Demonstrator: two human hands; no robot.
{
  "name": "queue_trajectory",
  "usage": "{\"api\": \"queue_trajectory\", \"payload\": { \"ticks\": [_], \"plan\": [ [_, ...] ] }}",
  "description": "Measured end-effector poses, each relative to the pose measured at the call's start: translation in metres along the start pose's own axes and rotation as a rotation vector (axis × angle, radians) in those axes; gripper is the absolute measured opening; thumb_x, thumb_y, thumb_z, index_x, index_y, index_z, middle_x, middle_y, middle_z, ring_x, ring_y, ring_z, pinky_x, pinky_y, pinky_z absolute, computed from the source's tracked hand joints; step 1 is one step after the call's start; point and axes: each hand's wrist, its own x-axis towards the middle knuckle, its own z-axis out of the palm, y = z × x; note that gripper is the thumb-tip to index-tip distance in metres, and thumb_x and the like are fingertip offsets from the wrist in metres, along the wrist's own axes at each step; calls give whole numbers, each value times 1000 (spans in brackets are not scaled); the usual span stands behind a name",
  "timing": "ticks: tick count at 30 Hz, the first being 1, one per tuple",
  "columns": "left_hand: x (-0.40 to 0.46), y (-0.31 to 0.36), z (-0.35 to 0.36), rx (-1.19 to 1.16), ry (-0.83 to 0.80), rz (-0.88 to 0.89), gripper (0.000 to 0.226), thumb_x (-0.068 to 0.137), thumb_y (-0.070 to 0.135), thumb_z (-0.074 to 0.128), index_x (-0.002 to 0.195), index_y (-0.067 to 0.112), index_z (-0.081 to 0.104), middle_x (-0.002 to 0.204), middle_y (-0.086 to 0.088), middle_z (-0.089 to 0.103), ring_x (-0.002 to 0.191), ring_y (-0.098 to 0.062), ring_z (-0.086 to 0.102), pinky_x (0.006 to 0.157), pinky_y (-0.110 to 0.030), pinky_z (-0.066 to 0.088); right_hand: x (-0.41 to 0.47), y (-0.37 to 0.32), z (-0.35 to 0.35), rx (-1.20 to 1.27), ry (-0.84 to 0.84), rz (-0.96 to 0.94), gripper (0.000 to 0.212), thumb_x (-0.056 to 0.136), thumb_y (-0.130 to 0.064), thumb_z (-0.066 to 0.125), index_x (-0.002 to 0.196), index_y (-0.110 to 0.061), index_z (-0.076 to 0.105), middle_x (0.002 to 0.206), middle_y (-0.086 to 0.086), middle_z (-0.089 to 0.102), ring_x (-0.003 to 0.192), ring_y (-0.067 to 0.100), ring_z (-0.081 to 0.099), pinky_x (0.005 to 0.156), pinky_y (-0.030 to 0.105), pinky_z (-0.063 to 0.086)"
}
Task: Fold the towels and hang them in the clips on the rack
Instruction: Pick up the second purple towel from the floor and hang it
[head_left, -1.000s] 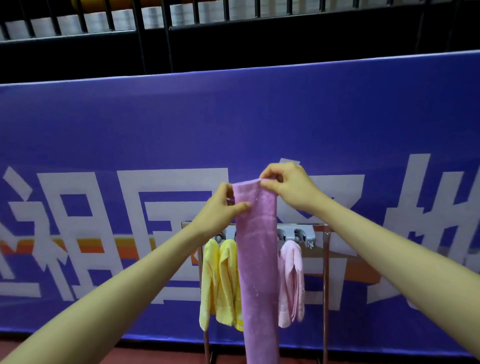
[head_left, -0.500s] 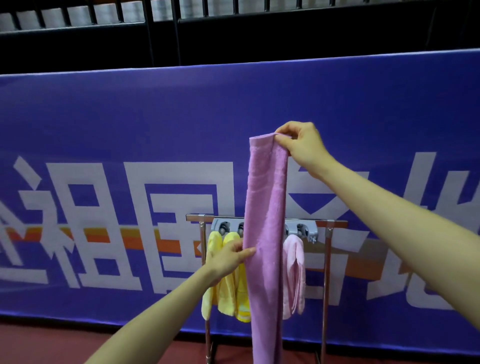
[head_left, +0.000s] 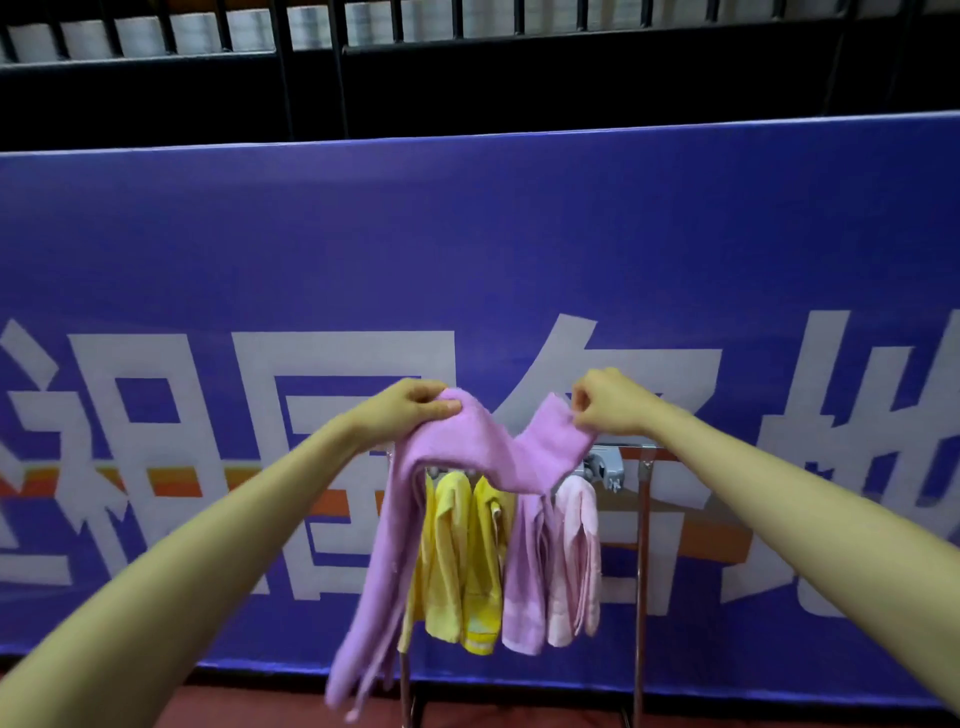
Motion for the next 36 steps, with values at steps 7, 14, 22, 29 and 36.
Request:
{"api": "queue_trajectory", "payload": {
  "ticks": [7, 14, 22, 29, 36],
  "plan": [
    [21, 50, -31, 410, -188, 117, 22, 91, 25, 62, 85, 4, 64, 73, 4, 56, 68, -7, 49, 66, -24, 43, -13, -34, 12, 737, -14, -61, 9, 79, -5, 69, 86, -10, 67, 78, 1, 67, 71, 11, 62, 71, 32, 51],
    [19, 75, -31, 562, -253, 90, 22, 90, 30, 62, 91, 9, 68, 84, -6, 65, 72, -10, 55, 72, -29, 48, -18, -72, 16, 994, -120, -192, 18, 83, -4, 63, 99, -10, 68, 96, 2, 68, 85, 6, 60, 72, 21, 42],
    [5, 67, -30, 433, -184, 17, 21, 88, 35, 64, 78, 17, 67, 68, 11, 59, 62, -5, 51, 62, -19, 42, -13, -74, 15, 1129, -47, -123, 17, 85, 0, 56, 73, -11, 57, 66, 1, 54, 60, 9, 48, 52, 15, 41],
    [-10, 18, -17, -121, -99, -121, 45, 79, 48, 66, 86, 4, 71, 78, -9, 62, 70, -21, 51, 62, -27, 42, -9, -61, -6, 1076, 134, -92, 29, 86, -1, 50, 62, -17, 46, 58, -7, 45, 55, 4, 38, 50, 20, 32],
    [-18, -7, -33, -284, -61, -118, 71, 51, 65, 80, 89, 5, 70, 76, -9, 65, 66, -18, 58, 60, -27, 46, -10, -19, -6, 1129, 276, 86, 32, 76, -2, 51, 55, -17, 33, 57, -2, 32, 55, 10, 27, 48, 26, 24]
  ]
}}
